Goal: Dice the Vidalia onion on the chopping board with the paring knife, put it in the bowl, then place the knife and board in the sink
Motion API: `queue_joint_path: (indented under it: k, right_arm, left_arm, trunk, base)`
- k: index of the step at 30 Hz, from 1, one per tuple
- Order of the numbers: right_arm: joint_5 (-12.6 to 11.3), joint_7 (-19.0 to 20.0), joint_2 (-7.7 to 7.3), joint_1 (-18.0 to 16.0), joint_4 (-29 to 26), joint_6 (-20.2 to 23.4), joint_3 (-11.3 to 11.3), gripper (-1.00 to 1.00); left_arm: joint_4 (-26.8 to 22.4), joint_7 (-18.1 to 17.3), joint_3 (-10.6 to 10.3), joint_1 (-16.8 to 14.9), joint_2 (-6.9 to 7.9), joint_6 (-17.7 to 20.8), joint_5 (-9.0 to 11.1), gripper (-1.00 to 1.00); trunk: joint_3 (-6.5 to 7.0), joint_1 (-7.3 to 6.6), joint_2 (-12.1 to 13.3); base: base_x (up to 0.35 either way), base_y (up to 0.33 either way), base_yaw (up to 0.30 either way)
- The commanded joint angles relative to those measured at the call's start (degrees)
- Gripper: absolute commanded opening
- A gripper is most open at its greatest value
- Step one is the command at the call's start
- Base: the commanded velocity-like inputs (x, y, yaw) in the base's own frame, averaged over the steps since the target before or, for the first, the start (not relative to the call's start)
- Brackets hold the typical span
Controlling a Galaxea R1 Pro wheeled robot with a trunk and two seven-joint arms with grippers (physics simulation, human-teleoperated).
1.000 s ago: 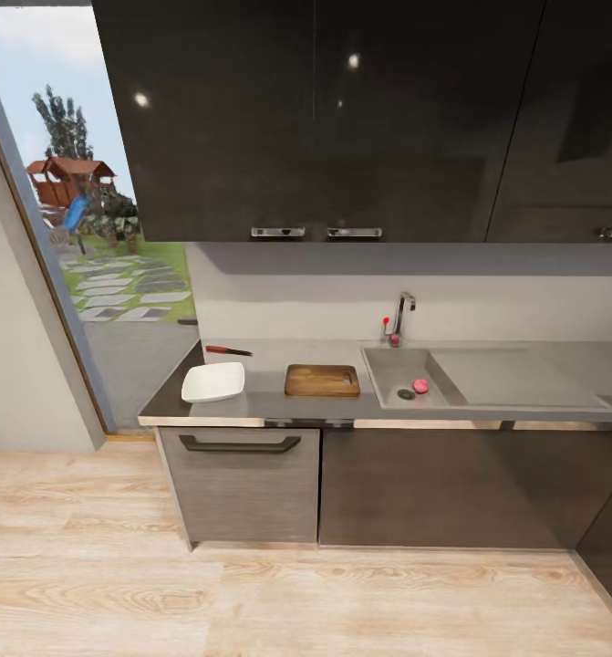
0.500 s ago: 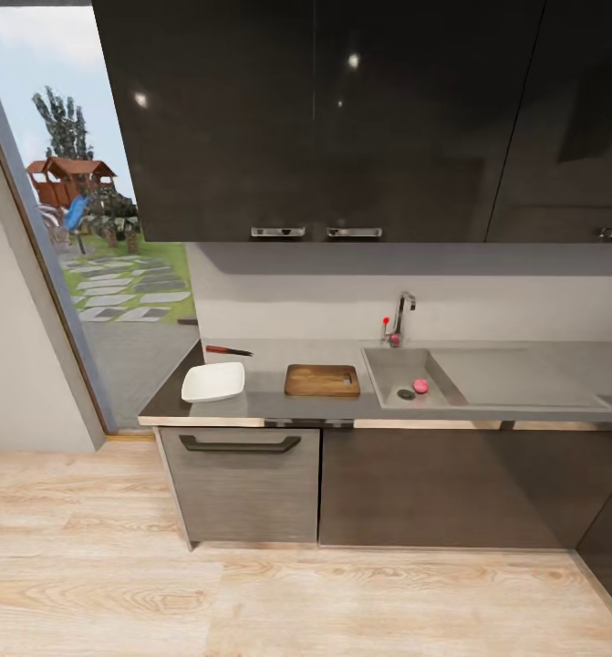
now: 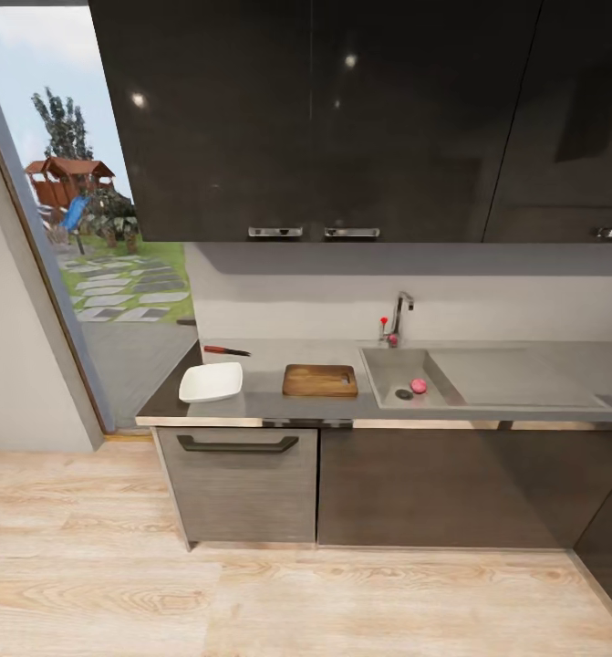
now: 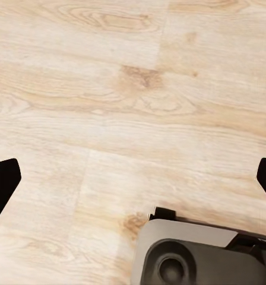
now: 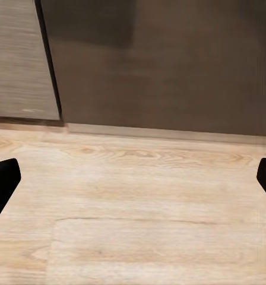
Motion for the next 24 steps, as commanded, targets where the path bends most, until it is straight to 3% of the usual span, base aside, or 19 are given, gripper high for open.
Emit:
queue_joint_path:
  k: [1, 9, 24]
  right_arm:
    - [0.61, -0.17, 0.05, -0.05, 0.05, -0.14, -0.46, 1.00]
    - [0.61, -0.17, 0.08, -0.05, 0.10, -0.14, -0.44, 1.00]
    - [0.61, -0.17, 0.11, -0.05, 0.11, -0.07, -0.44, 1.00]
  left_arm:
    - [-0.06, 0.07, -0.01, 0.01, -0.02, -0.08, 0.14, 1.00]
    - [0.74, 0.07, -0.02, 0.01, -1.03, -0.05, 0.07, 1.00]
    - [1.18, 0.07, -0.02, 0.01, -1.24, -0.06, -0.06, 1.00]
  trunk:
    - [-0.10, 0.04, -0.12]
    - [0.07, 0.04, -0.12]
    - [0.46, 0.04, -0.12]
  base:
    - [0.000, -0.193, -0.048]
    - [0.000, -0.277, -0.074]
    - [0.000, -0.315, -0.086]
